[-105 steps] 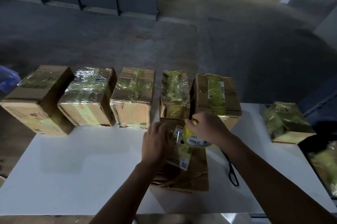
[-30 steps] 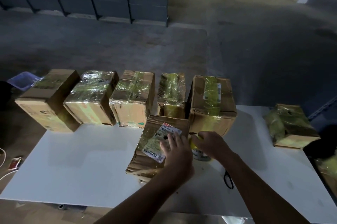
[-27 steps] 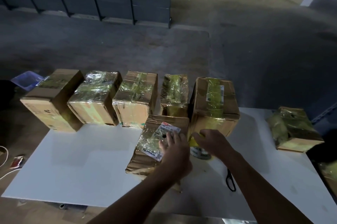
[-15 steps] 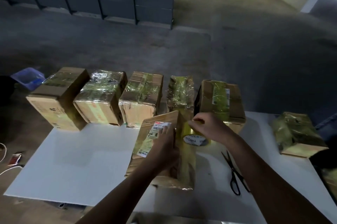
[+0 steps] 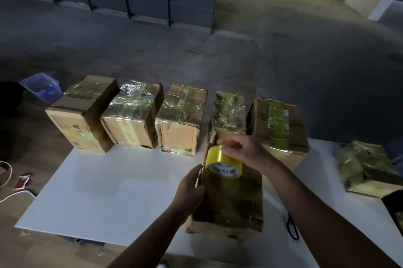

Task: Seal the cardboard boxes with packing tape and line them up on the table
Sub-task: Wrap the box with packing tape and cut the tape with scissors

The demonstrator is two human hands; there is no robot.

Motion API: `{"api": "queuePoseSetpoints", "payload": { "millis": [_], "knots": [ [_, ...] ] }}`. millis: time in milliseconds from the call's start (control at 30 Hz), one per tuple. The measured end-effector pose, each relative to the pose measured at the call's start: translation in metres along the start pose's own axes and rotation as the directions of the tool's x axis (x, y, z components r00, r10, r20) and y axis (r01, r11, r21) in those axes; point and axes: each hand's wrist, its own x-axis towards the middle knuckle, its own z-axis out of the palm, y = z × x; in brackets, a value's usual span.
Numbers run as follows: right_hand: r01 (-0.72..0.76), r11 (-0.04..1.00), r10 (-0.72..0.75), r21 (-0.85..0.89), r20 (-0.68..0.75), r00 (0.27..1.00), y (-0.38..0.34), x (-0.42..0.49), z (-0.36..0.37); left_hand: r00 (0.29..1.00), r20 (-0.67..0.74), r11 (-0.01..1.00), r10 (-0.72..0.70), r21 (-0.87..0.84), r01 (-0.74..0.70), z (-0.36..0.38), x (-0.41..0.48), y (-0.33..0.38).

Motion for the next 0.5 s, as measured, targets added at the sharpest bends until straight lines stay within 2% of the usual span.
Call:
{"api": "queuePoseSetpoints", "payload": {
  "millis": [67,133,200,300,400,500],
  "knots": [
    [-0.035,0.998,0.037,-0.056,0.033,0.999,0.009,-0.001,0.012,0.999,-0.046,0.999,-0.028,0.029,0.03,0.002,0.003,-0.011],
    [-0.082,0.996,0.082,-0.022,0.014,0.997,0.015,-0.003,0.02,0.997,-0.056,0.989,0.052,0.141,-0.044,0.001,0.006,-0.015],
    [-0.13,0.991,0.131,0.009,-0.028,0.991,0.018,-0.005,0.023,0.982,0.022,0.955,0.188,0.231,-0.188,0.001,0.008,-0.015],
    [-0.182,0.983,0.183,0.024,-0.084,0.979,0.022,-0.011,0.028,0.97,0.116,0.909,0.212,0.342,-0.239,-0.001,0.014,-0.021],
    [-0.188,0.982,0.188,0.011,-0.117,0.975,0.019,-0.015,0.032,0.959,0.154,0.807,0.237,0.519,-0.283,-0.002,0.02,-0.028],
    [-0.188,0.981,0.177,-0.056,-0.156,0.972,0.008,-0.016,0.037,0.968,0.147,0.679,0.205,0.691,-0.249,0.001,0.02,-0.03]
  ]
}}
